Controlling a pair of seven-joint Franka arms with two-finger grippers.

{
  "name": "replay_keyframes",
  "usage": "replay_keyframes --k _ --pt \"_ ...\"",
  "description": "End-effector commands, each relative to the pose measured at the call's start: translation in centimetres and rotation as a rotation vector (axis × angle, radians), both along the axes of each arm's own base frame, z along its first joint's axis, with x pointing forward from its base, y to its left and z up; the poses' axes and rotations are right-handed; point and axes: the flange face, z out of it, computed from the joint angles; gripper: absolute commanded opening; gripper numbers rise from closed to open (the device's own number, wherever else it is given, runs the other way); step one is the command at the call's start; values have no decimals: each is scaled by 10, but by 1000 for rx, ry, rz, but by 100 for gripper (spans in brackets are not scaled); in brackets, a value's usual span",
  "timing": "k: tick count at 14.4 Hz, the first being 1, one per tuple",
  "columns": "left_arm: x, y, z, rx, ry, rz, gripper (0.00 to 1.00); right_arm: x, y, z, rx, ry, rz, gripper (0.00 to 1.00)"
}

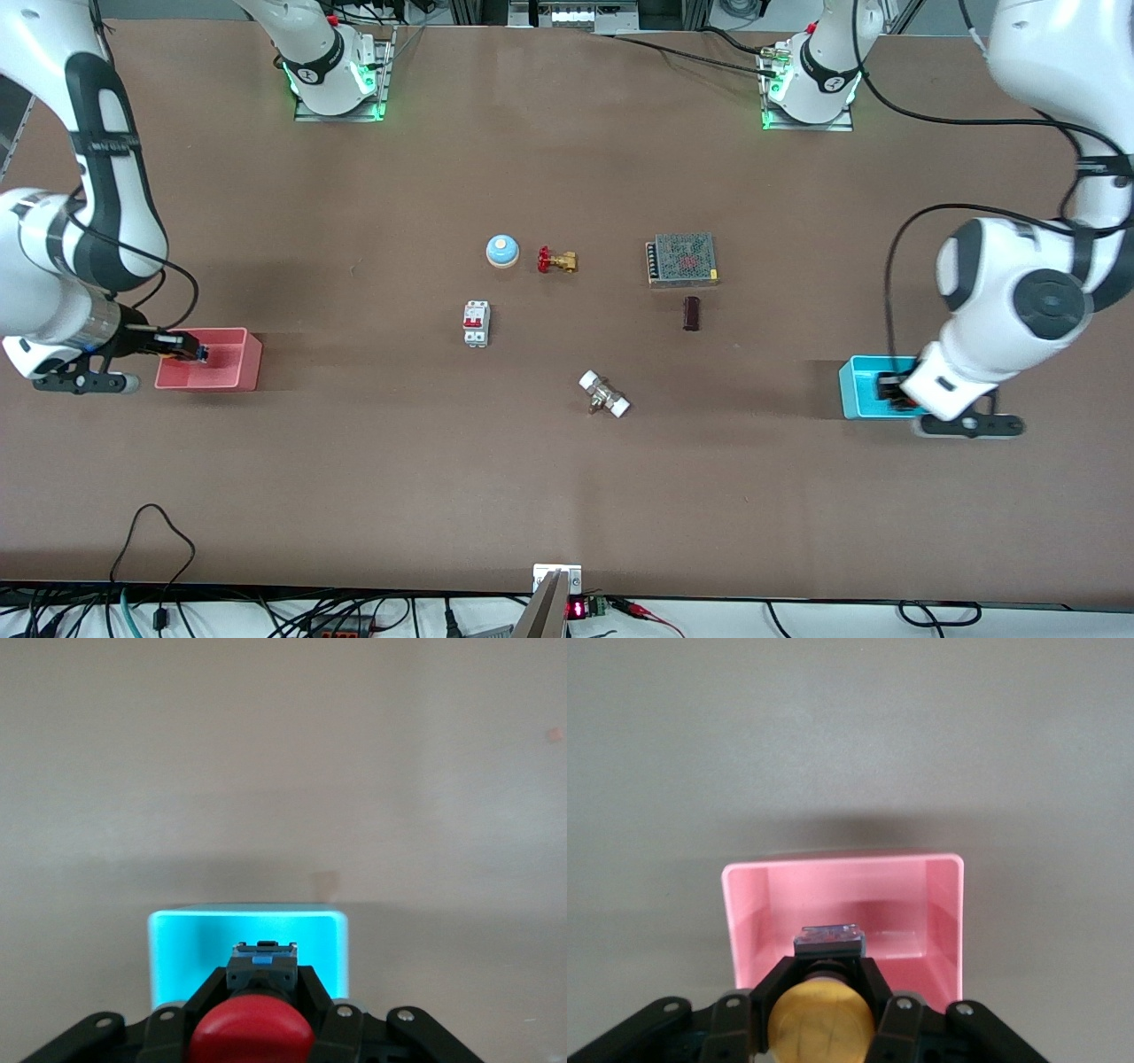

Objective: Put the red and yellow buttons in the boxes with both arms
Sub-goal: 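Lower the buttons into the boxes with both grippers and open them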

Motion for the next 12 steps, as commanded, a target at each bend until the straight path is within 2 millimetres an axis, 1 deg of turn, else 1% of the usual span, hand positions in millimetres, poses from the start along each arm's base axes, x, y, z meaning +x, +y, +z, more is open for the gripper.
replay_keyframes --k 1,2,4,6,7,9,10,12 --pt "-6 22 -20 -9 36 -18 19 10 -7 -18 1 -24 0 9" --pt "-10 26 -36 -19 61 -38 19 11 -7 -23 -7 -32 7 9" --pt "-16 35 -59 -108 90 29 19 8 -5 -41 -4 -4 50 9" --pt "-20 33 -68 -128 78 32 19 6 -4 -58 -2 23 59 10" --pt "-21 36 -72 -127 68 16 19 5 -4 -64 -1 32 59 10" --pt "-27 37 -91 -125 56 -4 19 3 -3 -70 1 41 60 11" --pt "-28 37 -98 -127 56 -1 20 3 -3 -74 1 47 60 14" --pt "-28 38 -104 -126 52 0 20 2 -2 -75 1 47 61 30"
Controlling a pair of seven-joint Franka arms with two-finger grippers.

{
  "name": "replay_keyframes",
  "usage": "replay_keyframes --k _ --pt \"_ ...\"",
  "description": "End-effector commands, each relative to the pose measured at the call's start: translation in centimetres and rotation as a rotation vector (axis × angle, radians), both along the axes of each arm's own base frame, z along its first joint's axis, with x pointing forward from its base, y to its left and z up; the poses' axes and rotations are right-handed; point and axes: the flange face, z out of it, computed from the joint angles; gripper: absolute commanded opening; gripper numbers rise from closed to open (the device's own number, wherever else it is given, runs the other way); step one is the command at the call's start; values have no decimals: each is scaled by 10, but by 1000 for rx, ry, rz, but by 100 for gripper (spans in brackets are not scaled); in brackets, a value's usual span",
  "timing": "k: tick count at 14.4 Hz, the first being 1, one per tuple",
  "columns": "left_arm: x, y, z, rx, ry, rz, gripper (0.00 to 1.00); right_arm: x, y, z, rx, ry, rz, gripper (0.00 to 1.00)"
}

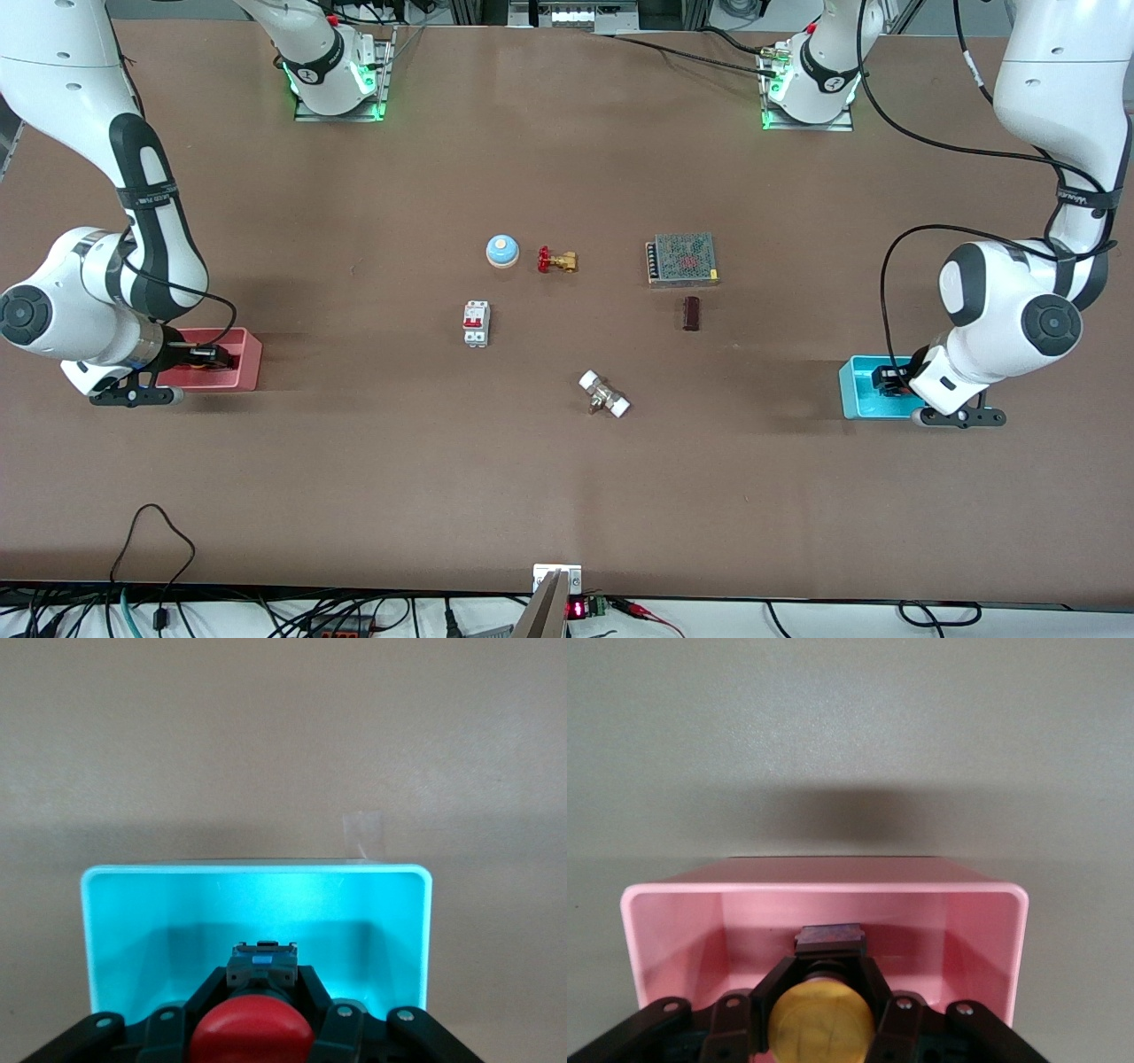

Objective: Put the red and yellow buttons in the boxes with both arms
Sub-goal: 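Lower the buttons into the boxes with both grippers and open them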

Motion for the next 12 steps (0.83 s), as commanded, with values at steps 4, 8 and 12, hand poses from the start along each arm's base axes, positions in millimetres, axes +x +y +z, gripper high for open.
replay_keyframes --k 4,8,12 --pt "-5 1 -20 -15 -17 -7 33 3 3 -1 16 -4 16 75" --pt "-6 4 -21 -13 -11 -18 100 5 7 16 19 -21 22 100" --pt "-4 2 -12 -12 -17 -15 100 -3 25 96 60 2 29 100"
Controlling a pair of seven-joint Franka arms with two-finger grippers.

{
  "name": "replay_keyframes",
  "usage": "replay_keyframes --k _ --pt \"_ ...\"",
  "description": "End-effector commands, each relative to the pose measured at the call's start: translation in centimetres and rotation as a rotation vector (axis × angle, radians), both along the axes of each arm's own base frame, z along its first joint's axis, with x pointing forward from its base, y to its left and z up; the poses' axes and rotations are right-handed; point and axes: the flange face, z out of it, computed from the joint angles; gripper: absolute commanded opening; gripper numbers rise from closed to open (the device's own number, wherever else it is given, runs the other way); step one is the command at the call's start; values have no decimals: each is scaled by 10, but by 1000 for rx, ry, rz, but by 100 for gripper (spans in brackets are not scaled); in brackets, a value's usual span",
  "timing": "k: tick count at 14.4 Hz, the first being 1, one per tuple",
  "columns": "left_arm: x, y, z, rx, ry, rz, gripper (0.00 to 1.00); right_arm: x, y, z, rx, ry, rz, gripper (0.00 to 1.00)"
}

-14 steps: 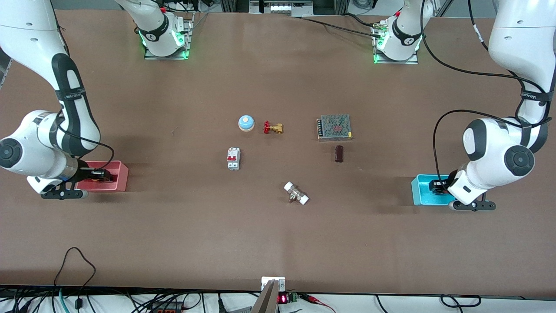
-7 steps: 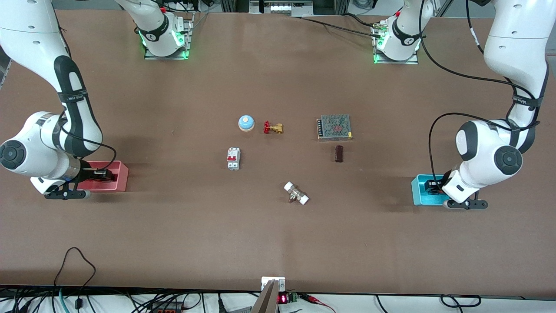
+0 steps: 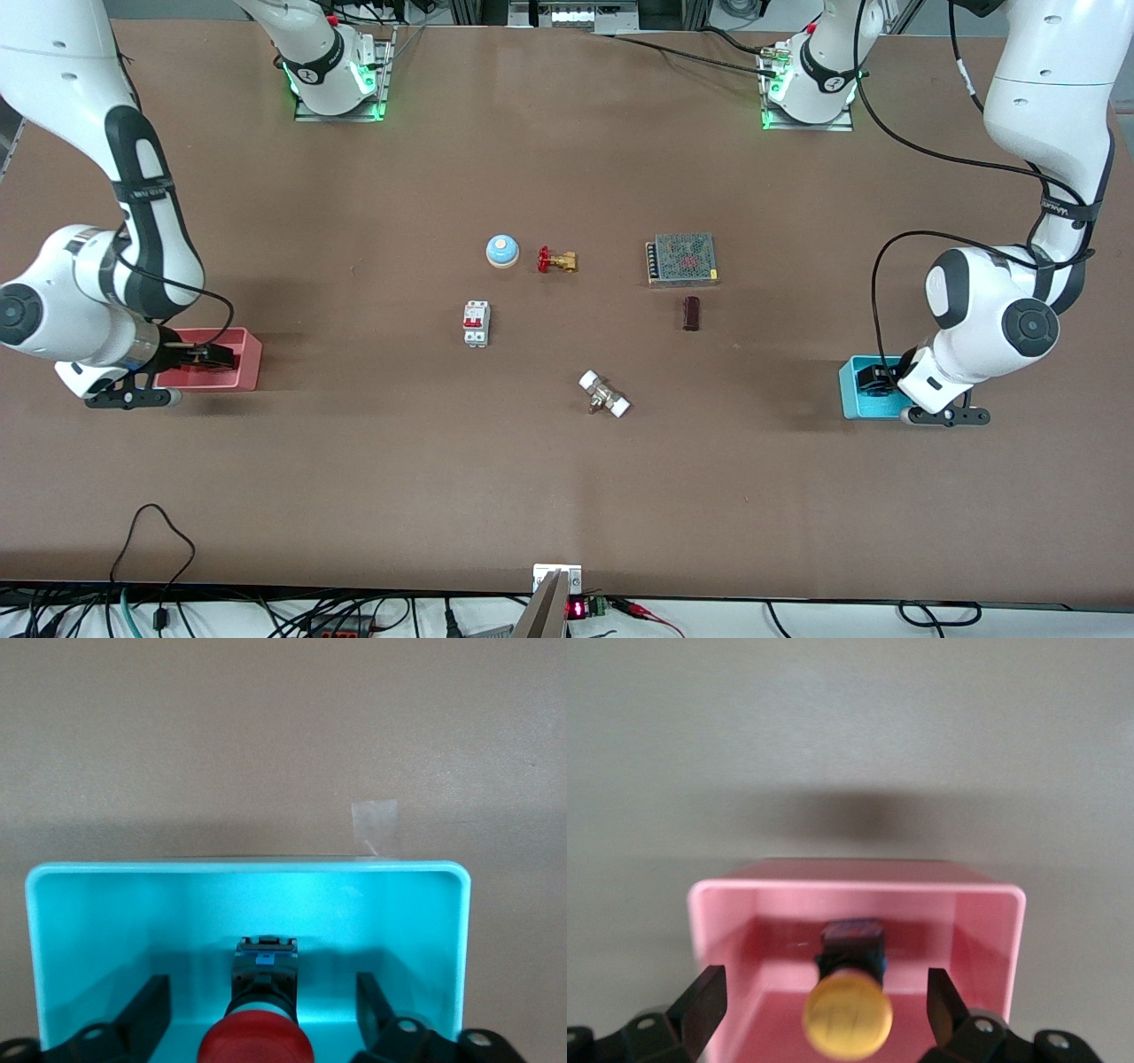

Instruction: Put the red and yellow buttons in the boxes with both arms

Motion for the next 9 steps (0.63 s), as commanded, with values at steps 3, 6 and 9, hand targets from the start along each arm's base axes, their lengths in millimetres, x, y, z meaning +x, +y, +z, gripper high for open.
replay_keyframes --k 3,6,9 --pt "0 2 54 -4 7 -16 100 -25 25 141 48 -30 34 100" --pt "-7 -2 117 5 7 -19 100 -50 56 217 9 -45 27 100" --pt "-24 -8 210 16 1 -21 100 -75 86 289 -52 -40 43 100"
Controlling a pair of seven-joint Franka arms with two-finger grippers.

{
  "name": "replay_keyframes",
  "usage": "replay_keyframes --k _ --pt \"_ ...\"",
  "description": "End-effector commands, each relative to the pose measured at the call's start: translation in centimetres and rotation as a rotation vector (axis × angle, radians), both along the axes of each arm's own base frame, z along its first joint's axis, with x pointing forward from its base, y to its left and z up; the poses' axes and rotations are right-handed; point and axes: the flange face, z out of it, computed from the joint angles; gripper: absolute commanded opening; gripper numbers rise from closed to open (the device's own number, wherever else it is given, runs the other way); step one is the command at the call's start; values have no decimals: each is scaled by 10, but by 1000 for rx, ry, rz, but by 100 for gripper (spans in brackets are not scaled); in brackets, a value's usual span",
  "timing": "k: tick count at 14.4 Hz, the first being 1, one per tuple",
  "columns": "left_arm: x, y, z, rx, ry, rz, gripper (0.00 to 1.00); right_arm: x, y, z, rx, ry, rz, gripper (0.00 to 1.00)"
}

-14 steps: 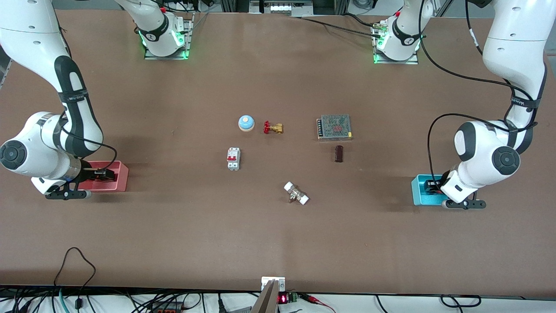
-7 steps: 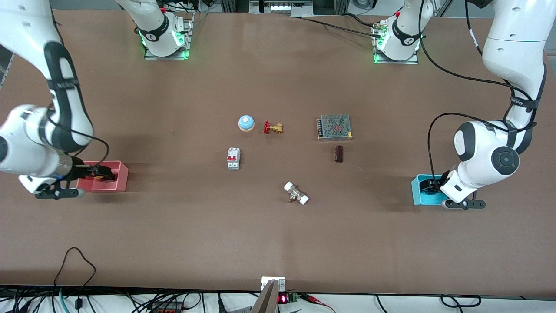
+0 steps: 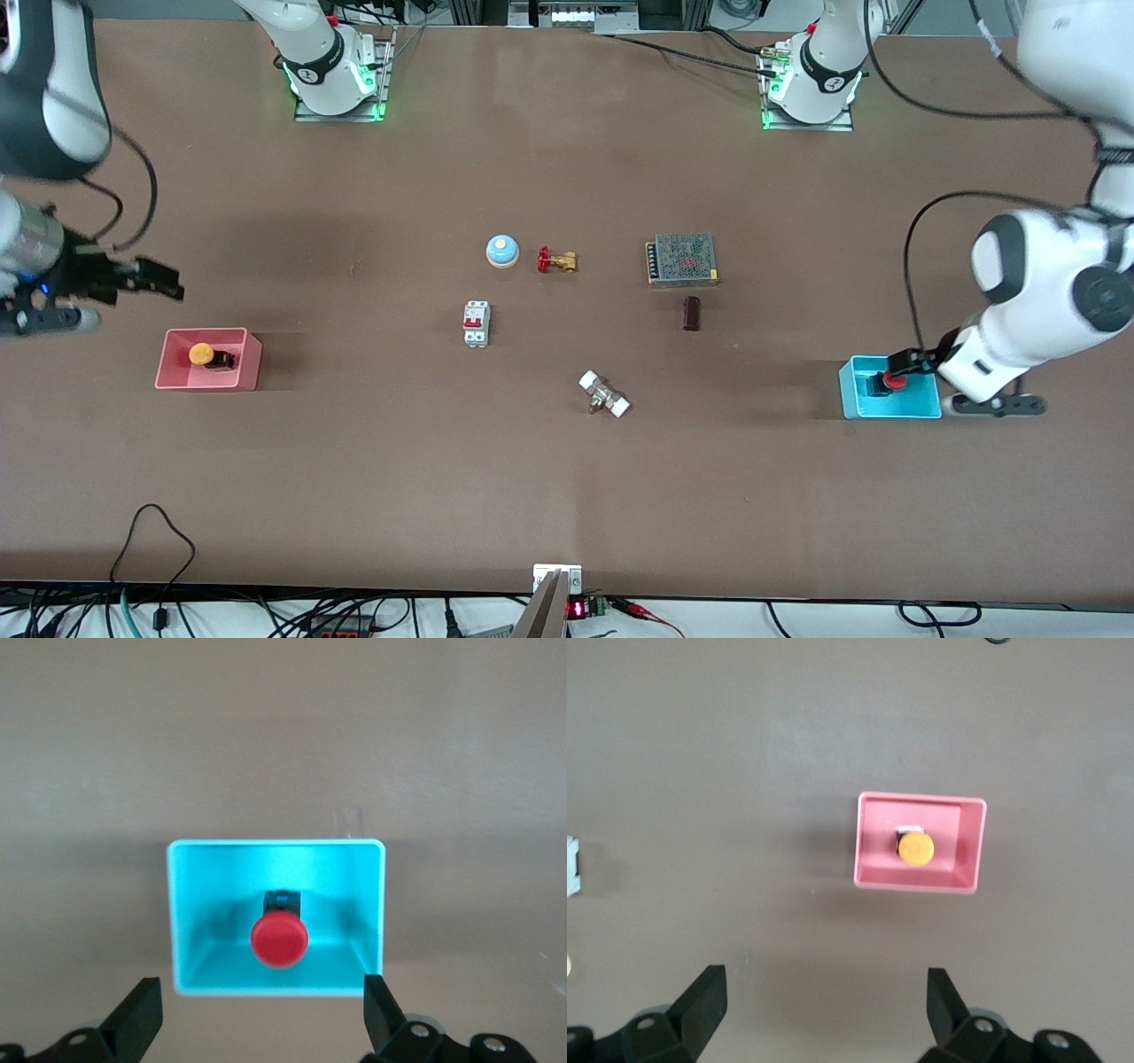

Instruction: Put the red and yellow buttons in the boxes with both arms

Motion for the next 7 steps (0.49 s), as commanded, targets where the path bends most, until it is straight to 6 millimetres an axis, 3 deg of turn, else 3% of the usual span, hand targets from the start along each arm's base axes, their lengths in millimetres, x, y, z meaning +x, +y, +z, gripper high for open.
replay_keyframes --k 1,3,7 --pt "-31 -11 91 -5 13 -22 100 -21 15 56 -39 4 3 100" --pt "-60 -27 143 1 43 -40 100 -26 16 81 -18 50 -5 100" --pt "-101 -39 230 4 69 -52 100 -19 17 65 -16 82 -19 100"
